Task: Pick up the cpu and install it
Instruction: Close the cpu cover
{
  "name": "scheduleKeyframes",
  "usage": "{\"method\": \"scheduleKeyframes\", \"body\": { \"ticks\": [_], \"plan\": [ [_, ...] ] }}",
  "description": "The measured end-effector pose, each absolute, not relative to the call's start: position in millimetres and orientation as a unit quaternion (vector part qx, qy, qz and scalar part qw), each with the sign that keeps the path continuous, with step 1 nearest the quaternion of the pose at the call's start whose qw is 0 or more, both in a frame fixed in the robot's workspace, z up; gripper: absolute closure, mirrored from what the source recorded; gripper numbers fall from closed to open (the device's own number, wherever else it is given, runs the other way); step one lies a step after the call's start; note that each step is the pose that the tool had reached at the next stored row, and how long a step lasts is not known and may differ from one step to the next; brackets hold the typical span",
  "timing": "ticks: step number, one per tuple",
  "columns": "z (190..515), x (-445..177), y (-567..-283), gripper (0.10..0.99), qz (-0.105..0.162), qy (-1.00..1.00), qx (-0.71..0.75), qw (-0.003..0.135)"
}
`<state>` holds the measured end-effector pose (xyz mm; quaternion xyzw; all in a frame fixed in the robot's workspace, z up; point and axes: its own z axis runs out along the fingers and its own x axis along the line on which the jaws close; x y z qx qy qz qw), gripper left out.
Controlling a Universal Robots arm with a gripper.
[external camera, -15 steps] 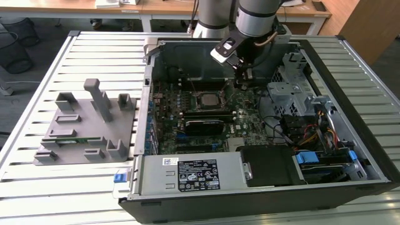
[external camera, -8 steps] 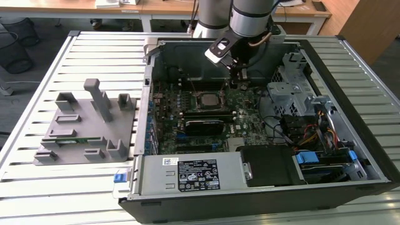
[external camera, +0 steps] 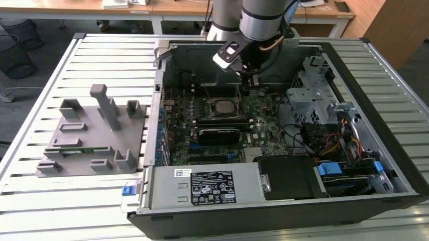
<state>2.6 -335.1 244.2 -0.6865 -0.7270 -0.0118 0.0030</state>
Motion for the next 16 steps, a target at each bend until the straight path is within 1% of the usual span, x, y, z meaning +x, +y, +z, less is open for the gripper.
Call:
{"method": "scheduleKeyframes", "body": {
  "ticks": [16],
  "plan": [
    [238,-32,-335,0.98,-0.012,-0.727,-0.687,0.003]
  ]
}}
